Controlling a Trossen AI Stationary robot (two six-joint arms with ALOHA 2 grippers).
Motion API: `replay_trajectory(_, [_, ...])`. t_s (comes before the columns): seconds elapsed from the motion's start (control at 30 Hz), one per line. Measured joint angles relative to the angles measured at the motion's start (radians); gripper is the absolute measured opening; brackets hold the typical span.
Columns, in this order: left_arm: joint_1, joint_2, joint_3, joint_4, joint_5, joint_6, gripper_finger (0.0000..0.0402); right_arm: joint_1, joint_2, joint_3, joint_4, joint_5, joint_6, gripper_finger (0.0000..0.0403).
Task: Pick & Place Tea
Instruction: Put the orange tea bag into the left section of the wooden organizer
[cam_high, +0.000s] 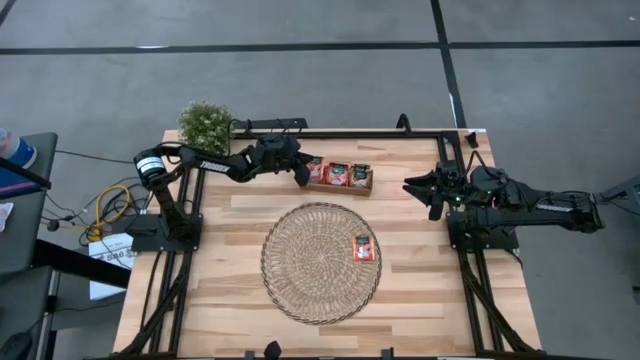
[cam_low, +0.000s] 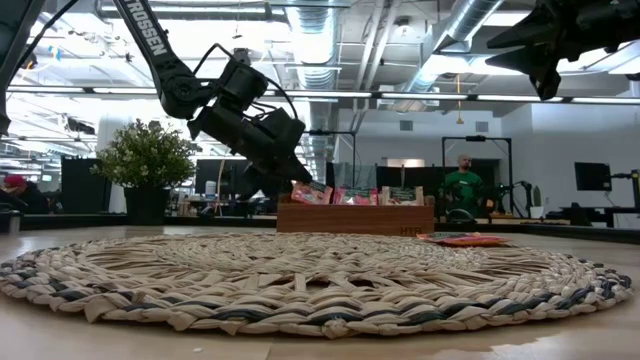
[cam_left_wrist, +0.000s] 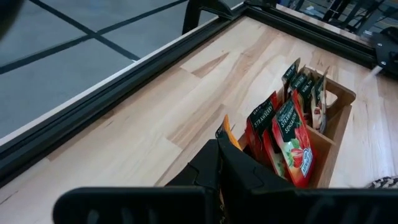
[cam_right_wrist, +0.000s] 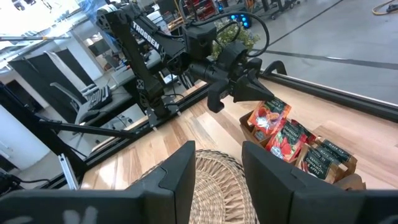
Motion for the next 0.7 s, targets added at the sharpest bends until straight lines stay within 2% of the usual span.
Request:
replay_trajectory(0.17, [0.0,0.0,0.0,0.0,0.006,0.007,0.0002,0.0,0.0,0.0,0.0,0.0,0.0,0.0124])
replay_trajectory(0.27, [0.0,0.0,0.0,0.0,0.007,0.008,0.0018,0.0,0.0,0.0,0.0,0.0,0.0,0.0124])
replay_trajectory(0.7, [0.0,-0.004,0.0,-0.001,0.009,0.025,0.017,0.0,0.0,0.0,0.0,-0.005,0.0,0.0124])
